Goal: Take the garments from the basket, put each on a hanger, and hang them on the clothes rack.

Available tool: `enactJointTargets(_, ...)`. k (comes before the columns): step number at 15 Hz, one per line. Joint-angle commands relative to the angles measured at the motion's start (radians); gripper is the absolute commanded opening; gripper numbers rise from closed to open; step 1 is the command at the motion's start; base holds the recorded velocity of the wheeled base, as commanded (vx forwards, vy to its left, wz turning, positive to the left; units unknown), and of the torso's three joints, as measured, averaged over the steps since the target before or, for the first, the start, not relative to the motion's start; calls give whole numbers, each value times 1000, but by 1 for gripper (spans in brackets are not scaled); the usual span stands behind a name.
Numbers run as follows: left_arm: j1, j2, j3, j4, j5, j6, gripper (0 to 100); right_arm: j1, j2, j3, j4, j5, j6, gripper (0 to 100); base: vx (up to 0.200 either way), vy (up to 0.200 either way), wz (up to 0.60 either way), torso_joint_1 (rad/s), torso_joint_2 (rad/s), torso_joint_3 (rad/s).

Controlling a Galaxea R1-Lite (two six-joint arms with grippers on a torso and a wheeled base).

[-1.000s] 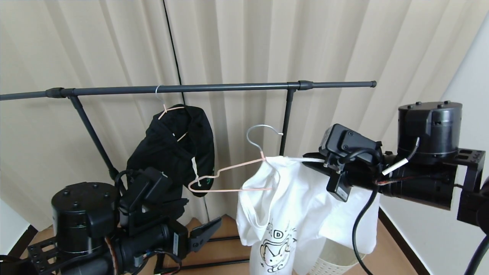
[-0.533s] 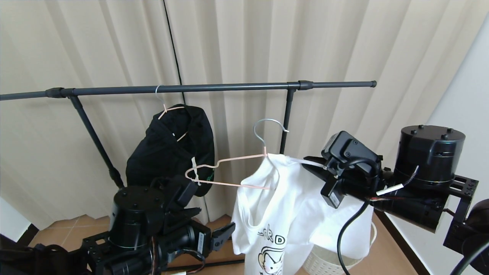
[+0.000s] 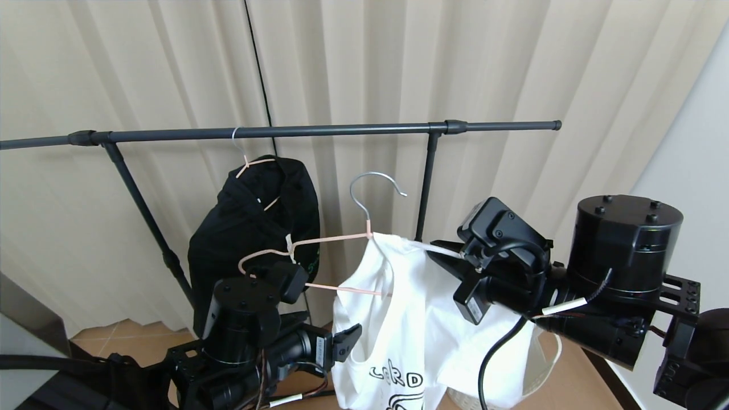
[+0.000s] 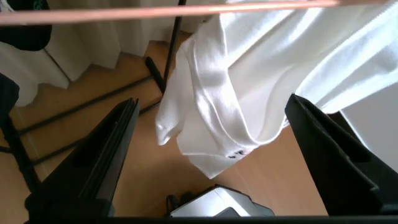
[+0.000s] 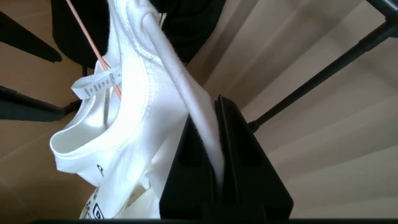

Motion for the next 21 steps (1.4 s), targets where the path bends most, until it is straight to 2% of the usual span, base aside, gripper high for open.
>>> enactJointTargets(1, -1, 27, -7, -2, 10, 0, 100, 18, -15, 7, 1, -11, -1, 0, 0, 0, 0, 0, 0, 0)
enactJointTargets(5, -13, 82, -9, -4, 77, 9, 100, 32, -40, 10, 1, -14, -1, 0, 0, 0, 0, 0, 0, 0)
enactJointTargets(10, -11, 96, -4, -4, 85, 26, 100, 26, -58, 10, 1, -14, -1, 0, 0, 0, 0, 0, 0, 0)
enactJointTargets(13, -1, 93, -9, -5, 119, 26, 100, -8, -66, 10, 1, -9, -1, 0, 0, 0, 0, 0, 0, 0)
enactJointTargets(14, 2, 91, -12, -5, 119, 26, 0, -19, -64, 10, 2, -8, -1, 0, 0, 0, 0, 0, 0, 0)
enactJointTargets(19, 75, 21, -29, -4, 119, 35, 0, -69, -61, 19, 2, 11, 1, 0, 0, 0, 0, 0, 0, 0)
enactJointTargets(21, 94, 9, -36, -5, 120, 37, 0, -99, -63, 36, 4, 104, -1, 0, 0, 0, 0, 0, 0, 0)
